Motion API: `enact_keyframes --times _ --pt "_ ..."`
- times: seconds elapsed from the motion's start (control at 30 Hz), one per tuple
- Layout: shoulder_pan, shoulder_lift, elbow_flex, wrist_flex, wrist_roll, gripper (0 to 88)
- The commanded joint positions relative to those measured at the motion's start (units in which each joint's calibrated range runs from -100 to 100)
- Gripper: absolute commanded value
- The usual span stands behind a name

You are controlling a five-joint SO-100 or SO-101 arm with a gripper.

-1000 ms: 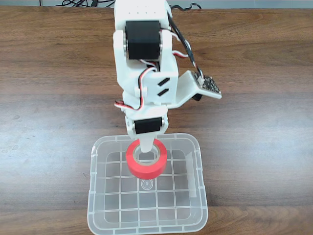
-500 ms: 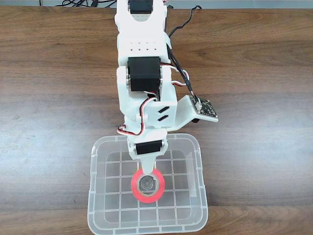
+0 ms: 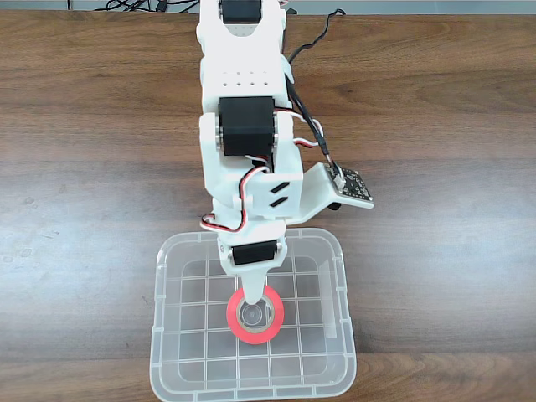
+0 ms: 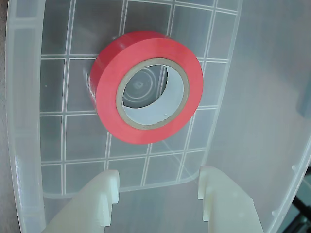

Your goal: Grab the tape and place it in the box.

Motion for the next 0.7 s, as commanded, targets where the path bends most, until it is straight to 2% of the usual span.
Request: enact_keyframes --times 0.0,0.27,0.33,0.43,0.57,0.67 --pt "0.56 -3.09 -5.09 0.39 0.07 16.0" --pt "1.29 -7.84 -5.18 5.35 0.07 15.6" --pt "1.15 -10.25 -5.18 8.09 0.07 11.9" --pt "1.22 -13.47 -5.09 12.20 -0.30 1.6" --pt "1.15 -18.06 -5.00 19.56 -0.40 1.3" --pt "1.29 -22.56 -4.12 20.68 -0.46 1.3"
